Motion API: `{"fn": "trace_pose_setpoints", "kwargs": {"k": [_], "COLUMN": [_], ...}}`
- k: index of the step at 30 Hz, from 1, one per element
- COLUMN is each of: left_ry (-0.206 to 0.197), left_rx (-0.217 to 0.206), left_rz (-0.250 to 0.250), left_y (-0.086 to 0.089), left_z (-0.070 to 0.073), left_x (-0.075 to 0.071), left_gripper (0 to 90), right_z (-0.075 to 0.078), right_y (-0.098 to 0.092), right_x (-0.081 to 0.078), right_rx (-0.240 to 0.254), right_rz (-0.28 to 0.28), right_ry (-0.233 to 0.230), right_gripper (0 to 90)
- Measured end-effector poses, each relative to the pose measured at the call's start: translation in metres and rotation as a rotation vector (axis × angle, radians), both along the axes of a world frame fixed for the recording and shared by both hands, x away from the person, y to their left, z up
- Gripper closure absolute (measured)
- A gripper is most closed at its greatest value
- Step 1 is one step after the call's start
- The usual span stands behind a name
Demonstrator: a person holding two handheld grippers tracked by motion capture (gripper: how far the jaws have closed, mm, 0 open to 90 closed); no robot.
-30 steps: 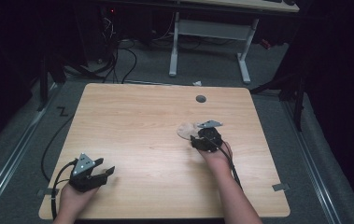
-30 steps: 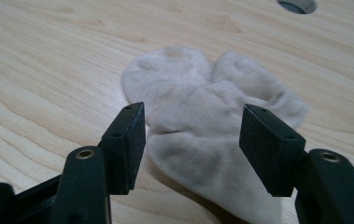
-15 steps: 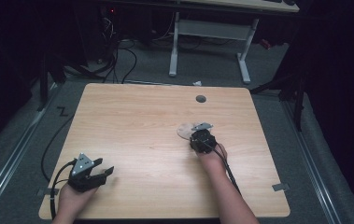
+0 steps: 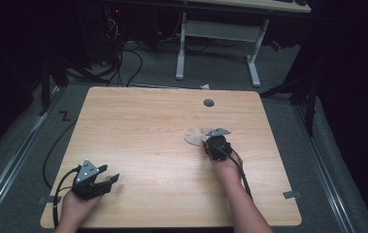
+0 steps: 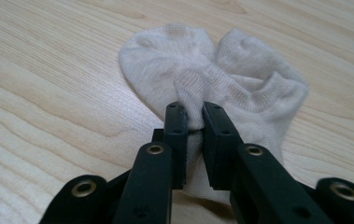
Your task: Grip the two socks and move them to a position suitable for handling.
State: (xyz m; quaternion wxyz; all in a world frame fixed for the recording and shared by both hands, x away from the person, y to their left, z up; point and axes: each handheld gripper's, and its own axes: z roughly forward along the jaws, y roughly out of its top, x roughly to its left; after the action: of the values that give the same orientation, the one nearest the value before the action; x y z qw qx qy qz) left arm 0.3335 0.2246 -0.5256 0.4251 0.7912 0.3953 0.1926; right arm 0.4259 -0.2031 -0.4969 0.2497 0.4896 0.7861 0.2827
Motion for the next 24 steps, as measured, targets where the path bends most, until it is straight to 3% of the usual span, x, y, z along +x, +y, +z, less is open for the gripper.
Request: {"fn": "trace_pose_setpoints", "kwargs": {"k": [24], "left_ry": [-0.011], "left_rx": [0.012], "left_rz": [-0.016], "left_y": [-0.005], "left_z": [-0.001], "left_x": [-0.002], "left_gripper": [40.2], "right_z": [0.054], "right_y": [-0.038], "right_x": [-0.037], "right_rx": [0.125], "right_rz": [-0.012], "right_ry": [-0.13], "right_gripper": [82.8]}}
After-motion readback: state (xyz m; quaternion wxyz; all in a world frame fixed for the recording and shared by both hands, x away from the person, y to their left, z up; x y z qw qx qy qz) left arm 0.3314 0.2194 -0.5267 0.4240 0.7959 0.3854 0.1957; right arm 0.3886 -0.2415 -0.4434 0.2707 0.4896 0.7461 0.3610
